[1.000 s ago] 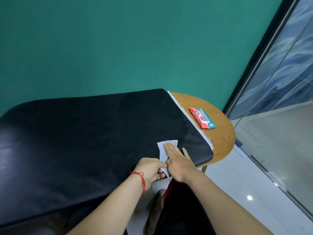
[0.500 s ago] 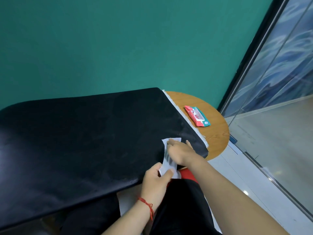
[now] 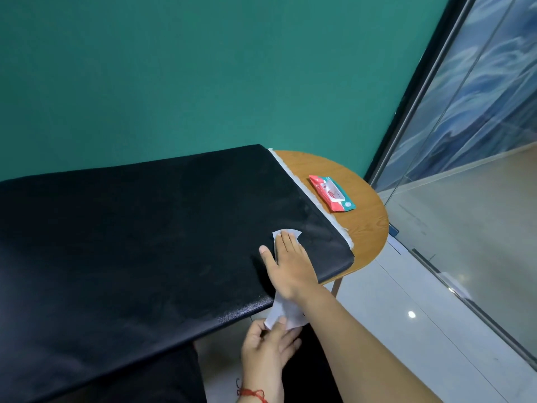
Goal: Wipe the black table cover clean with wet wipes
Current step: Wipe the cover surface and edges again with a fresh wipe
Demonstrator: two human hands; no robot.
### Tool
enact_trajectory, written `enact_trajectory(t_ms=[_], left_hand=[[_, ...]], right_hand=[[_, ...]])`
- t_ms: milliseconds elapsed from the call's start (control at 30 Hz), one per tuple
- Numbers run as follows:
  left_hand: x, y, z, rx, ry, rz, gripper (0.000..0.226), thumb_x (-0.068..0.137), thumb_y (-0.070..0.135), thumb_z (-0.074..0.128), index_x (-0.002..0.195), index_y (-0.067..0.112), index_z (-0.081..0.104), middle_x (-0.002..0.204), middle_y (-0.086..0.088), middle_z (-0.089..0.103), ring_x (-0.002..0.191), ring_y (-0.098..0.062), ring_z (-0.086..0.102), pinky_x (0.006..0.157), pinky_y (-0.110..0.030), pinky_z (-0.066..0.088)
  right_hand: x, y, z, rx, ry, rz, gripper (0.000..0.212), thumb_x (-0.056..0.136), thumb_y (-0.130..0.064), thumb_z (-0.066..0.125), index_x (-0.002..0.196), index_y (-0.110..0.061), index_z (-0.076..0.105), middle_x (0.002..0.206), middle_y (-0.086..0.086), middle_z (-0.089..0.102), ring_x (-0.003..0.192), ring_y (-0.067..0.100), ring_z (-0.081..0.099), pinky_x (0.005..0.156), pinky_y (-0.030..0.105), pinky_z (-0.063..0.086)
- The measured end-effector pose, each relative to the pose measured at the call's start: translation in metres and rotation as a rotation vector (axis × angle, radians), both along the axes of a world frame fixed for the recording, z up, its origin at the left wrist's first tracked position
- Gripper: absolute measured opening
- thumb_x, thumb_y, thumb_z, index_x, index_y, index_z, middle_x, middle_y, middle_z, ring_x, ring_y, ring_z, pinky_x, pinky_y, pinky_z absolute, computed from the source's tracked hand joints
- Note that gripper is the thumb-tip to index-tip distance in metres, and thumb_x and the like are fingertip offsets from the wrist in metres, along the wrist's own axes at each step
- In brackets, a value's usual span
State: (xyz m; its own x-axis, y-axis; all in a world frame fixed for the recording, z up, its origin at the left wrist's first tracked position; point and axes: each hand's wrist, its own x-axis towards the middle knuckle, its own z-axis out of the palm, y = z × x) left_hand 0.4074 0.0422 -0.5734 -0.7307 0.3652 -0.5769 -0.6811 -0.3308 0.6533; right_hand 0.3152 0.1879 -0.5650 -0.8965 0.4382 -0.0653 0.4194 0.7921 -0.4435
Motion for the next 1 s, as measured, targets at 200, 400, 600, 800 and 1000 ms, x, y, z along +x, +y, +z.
enact_trajectory(t_ms=[200, 400, 600, 800, 1000], left_hand=[[0.011, 0.005, 0.003, -0.078, 0.176, -0.078, 0.029, 0.094, 0.001, 0.073, 0.073, 0.003, 0.053, 0.075, -0.031, 0.065, 0.067, -0.031, 0.065, 0.066, -0.041, 0.060], [-0.001, 0.004, 0.002, -0.121, 0.256, -0.191, 0.025, 0.094, -0.005, 0.072, 0.078, -0.008, 0.052, 0.085, -0.036, 0.071, 0.081, -0.042, 0.074, 0.081, -0.064, 0.061], [-0.007, 0.031, 0.010, -0.130, 0.188, -0.245, 0.028, 0.085, 0.007, 0.079, 0.077, 0.006, 0.052, 0.085, -0.037, 0.066, 0.080, -0.034, 0.069, 0.077, -0.051, 0.058], [-0.007, 0.079, 0.019, -0.092, 0.160, -0.356, 0.012, 0.103, 0.016, 0.063, 0.106, 0.011, 0.074, 0.100, -0.011, 0.080, 0.091, -0.026, 0.078, 0.075, -0.040, 0.063], [-0.019, 0.120, 0.023, -0.126, 0.098, -0.314, 0.030, 0.108, 0.027, 0.056, 0.098, 0.001, 0.070, 0.098, -0.023, 0.076, 0.076, -0.030, 0.072, 0.072, -0.044, 0.060]], right_hand=[[-0.009, -0.014, -0.003, 0.040, 0.006, -0.083, 0.085, 0.106, -0.068, 0.011, 0.170, -0.012, 0.007, 0.178, 0.002, 0.000, 0.164, 0.016, -0.007, 0.133, 0.038, -0.003], [-0.006, 0.005, -0.010, 0.118, 0.028, 0.017, 0.088, 0.103, -0.072, 0.005, 0.170, -0.016, 0.008, 0.178, 0.001, 0.001, 0.164, 0.014, -0.006, 0.133, 0.038, -0.001], [-0.016, 0.033, -0.009, 0.177, -0.006, 0.058, 0.089, 0.104, -0.073, 0.008, 0.170, -0.015, 0.006, 0.179, 0.001, 0.000, 0.164, 0.014, -0.007, 0.133, 0.037, -0.001], [-0.028, 0.072, -0.003, 0.198, -0.051, 0.140, 0.085, 0.107, -0.069, 0.014, 0.170, -0.014, 0.003, 0.178, 0.000, -0.003, 0.163, 0.013, -0.010, 0.132, 0.038, -0.002], [-0.061, 0.120, 0.001, 0.214, -0.103, 0.206, 0.084, 0.106, -0.069, 0.013, 0.170, -0.016, 0.000, 0.178, -0.002, -0.006, 0.162, 0.011, -0.012, 0.132, 0.038, -0.004]])
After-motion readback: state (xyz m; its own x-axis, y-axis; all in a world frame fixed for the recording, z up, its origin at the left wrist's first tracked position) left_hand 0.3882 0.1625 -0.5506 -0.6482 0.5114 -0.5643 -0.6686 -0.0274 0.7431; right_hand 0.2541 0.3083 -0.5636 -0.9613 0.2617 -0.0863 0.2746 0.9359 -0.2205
